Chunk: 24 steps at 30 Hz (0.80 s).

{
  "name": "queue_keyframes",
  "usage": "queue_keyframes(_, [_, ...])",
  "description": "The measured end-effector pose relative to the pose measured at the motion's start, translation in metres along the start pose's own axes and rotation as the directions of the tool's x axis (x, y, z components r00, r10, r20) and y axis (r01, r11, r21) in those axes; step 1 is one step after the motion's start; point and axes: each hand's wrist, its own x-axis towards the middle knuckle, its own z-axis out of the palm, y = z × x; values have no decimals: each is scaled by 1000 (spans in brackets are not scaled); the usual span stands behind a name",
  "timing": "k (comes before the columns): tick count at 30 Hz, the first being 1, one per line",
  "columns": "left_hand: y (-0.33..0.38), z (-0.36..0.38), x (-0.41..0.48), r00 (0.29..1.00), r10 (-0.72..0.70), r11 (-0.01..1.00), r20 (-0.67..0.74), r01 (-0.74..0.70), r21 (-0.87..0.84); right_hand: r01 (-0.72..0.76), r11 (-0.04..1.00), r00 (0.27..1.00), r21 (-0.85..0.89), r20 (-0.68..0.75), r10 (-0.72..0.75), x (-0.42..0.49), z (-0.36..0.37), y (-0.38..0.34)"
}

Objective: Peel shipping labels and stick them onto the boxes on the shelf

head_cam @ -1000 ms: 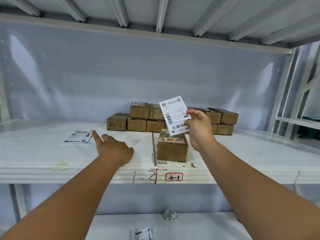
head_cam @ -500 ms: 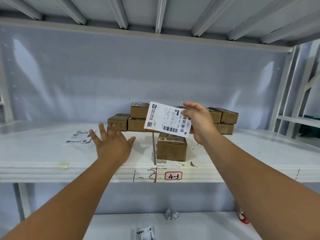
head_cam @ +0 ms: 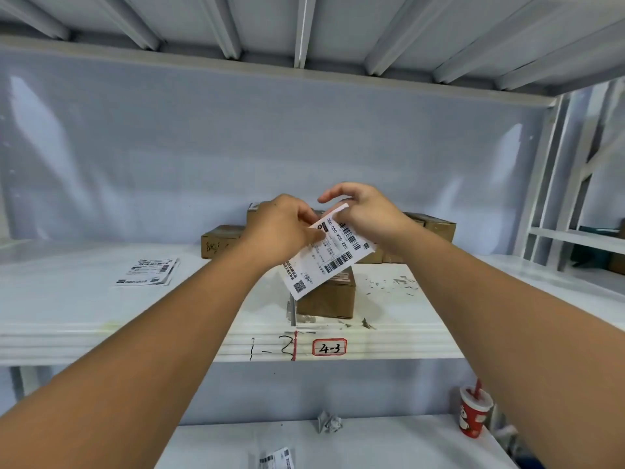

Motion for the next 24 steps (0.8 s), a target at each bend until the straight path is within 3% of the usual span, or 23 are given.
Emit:
queue_keyframes(3, [-1, 4, 6, 996, -64, 997, -63, 61, -50, 14, 1000, 999, -28, -34, -15, 4, 0, 1])
queue_keyframes(6, [-10, 9, 12, 977, -191, 933, -89, 152, -327, 9, 992, 957, -125, -287, -45, 11, 1, 10])
queue_keyframes(8, [-18, 15, 15, 956, -276, 850, -99, 194, -489, -52, 999, 908, -1, -417, 47, 12, 0, 21])
queue_keyframes(11, [-29, 28, 16, 945, -323, 699, -52, 201, -686, -206, 930, 898, 306, -318, 303, 10, 4, 36])
queue_keyframes(14, [-37, 41, 18, 931, -363, 613, -18, 224, -758, -224, 845, 908, 485, -210, 362, 8, 9, 50])
queue_keyframes(19, [-47, 61, 26, 950, -310, 667, -31, 194, -720, -249, 875, 924, 415, -168, 343, 6, 16, 71])
queue_keyframes(24, [-56, 71, 31, 981, -190, 739, -41, 116, -664, -179, 894, 911, 410, -274, 308, 9, 26, 87])
